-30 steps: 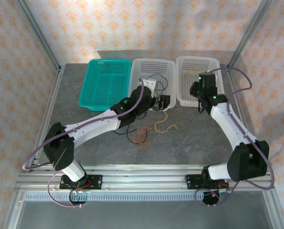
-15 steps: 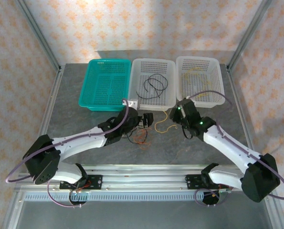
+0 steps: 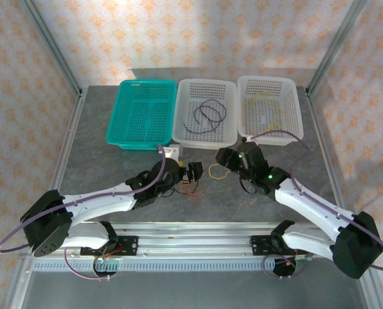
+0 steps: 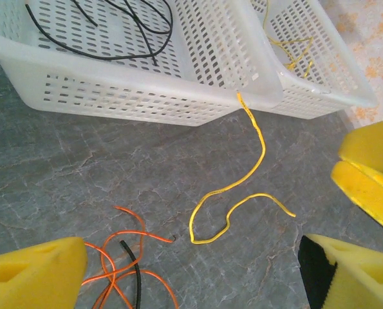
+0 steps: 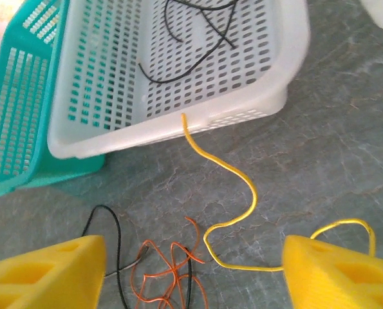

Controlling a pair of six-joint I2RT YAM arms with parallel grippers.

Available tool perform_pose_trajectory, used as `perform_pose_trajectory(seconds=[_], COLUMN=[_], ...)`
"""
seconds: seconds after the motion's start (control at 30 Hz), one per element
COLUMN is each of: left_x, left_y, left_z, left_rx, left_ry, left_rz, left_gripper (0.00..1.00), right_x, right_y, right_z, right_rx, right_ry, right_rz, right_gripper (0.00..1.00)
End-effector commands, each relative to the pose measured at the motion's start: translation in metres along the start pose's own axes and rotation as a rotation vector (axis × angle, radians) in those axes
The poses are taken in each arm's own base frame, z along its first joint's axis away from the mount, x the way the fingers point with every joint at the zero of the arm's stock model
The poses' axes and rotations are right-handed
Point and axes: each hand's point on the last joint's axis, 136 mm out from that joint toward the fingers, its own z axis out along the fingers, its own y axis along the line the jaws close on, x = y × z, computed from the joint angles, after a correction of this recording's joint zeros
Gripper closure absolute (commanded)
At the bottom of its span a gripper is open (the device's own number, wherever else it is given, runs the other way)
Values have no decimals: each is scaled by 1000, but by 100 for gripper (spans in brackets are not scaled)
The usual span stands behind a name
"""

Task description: Untangle the cables

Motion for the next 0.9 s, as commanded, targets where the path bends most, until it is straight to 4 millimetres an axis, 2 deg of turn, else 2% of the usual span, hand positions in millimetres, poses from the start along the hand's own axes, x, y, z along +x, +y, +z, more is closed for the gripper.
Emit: perform_pose_trajectory(seconds=[0.0, 0.17, 0.57, 0.67, 0.77, 0.87], left_x=[-10, -11, -16, -15, -12, -10], left_y=[0, 8, 14, 15, 16, 15], left_z=[0, 4, 9, 10, 14, 18], left_rx=[11, 39, 54, 51, 45, 46], left_ry=[-44, -42, -53, -49, -41, -26], left_rz=[-29, -86, -130, -127, -123, -114], left_gripper=[14, 15, 16, 16, 17, 17], right_x=[5, 1, 14, 14, 16, 17], right_y=[6, 4, 1, -7, -26, -34], right_z=[7, 11, 28, 31, 39, 45], right_rx=[-44, -37, -73, -31, 67, 112], right_ry=[7, -21, -5, -12, -17, -18], right_rz=[-14, -25, -54, -47, -27, -21], right_gripper=[20, 16, 25, 30, 38, 40])
